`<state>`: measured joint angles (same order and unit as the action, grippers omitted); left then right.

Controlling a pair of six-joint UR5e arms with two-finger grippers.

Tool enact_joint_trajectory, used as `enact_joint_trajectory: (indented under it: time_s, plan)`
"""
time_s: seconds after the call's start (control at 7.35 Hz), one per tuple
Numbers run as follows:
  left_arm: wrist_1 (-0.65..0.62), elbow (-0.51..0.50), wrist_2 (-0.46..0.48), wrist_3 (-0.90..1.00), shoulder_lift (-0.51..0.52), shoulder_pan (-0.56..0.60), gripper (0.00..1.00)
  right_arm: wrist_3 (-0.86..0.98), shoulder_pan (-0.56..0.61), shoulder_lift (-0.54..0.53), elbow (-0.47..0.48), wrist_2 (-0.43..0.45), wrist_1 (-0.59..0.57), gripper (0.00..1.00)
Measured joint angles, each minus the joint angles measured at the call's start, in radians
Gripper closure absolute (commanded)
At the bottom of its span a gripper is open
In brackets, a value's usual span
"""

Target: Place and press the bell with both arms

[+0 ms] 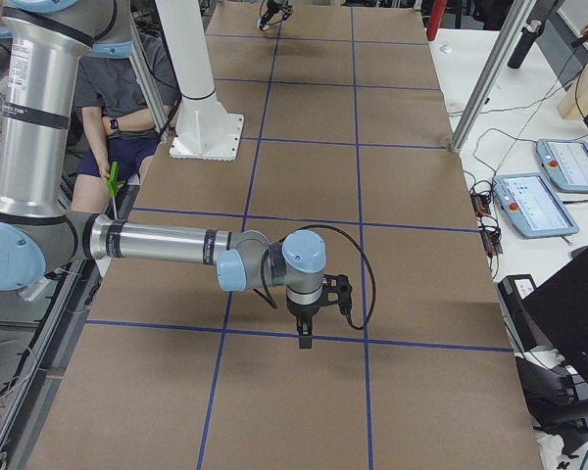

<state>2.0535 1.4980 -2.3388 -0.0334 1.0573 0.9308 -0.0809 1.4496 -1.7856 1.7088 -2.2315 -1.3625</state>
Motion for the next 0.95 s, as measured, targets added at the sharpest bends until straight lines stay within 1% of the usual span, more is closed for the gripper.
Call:
enact_joint_trajectory:
  time_s: [0.41,0.54,0.82,0.95]
  plan:
    - [-0.010,0.102,-0.059,-0.003,-0.014,0.006,0.85,0.000,0.000,0.000,-0.001,-0.001,-0.002,0.00]
    - [-0.049,0.160,-0.080,-0.005,-0.014,0.009,0.85,0.000,0.000,0.000,-0.003,-0.002,-0.004,0.00]
    - [-0.242,0.312,-0.092,-0.006,0.020,0.014,0.85,0.000,0.000,-0.004,-0.004,-0.002,-0.005,0.00]
    - [-0.349,0.372,-0.093,-0.011,0.072,0.016,0.85,0.000,0.000,-0.007,-0.005,-0.002,-0.004,0.00]
